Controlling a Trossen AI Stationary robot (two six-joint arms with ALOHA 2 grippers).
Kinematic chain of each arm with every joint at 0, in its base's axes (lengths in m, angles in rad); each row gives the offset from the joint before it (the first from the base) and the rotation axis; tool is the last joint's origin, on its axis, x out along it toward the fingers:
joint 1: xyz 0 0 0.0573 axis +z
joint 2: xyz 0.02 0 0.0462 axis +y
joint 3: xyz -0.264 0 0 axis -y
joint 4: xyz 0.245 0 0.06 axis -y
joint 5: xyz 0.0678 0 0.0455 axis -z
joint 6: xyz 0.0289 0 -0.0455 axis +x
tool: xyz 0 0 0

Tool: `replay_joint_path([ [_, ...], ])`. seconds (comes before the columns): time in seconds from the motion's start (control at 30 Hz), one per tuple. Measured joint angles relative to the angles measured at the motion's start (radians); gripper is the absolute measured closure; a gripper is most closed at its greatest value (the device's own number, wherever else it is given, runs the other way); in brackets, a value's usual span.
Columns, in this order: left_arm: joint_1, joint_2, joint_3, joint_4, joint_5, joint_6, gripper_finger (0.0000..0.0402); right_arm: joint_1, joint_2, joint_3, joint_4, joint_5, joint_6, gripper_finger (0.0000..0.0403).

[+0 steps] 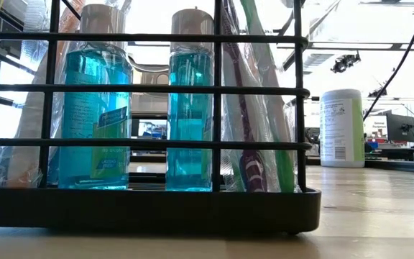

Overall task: Pick & Place toothbrushing station
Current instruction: Put the green toothbrush into the black wire organizer

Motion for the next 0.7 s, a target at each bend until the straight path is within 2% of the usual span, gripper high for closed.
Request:
replay_joint_path([
  [0.3, -0.001, -0.004, 0.004, 0.013, 0.011, -0.009, 0.0378, -0.004, 0.0, -0.001, -0.012, 0.001, 0.001, 0.0383],
  [0.37, -0.001, -0.005, 0.004, 0.008, 0.01, -0.008, 0.0386, -0.012, 0.001, -0.001, -0.028, -0.002, 0.018, 0.0378],
  [0.47, 0.0, -0.004, 0.003, 0.006, 0.008, 0.001, 0.0377, -0.022, 0.001, -0.001, -0.049, 0.008, 0.08, 0.0356],
  [0.7, -0.001, -0.003, 0.003, 0.002, 0.005, 0.029, 0.0388, -0.021, 0.001, -0.001, -0.045, 0.025, 0.215, 0.0272],
])
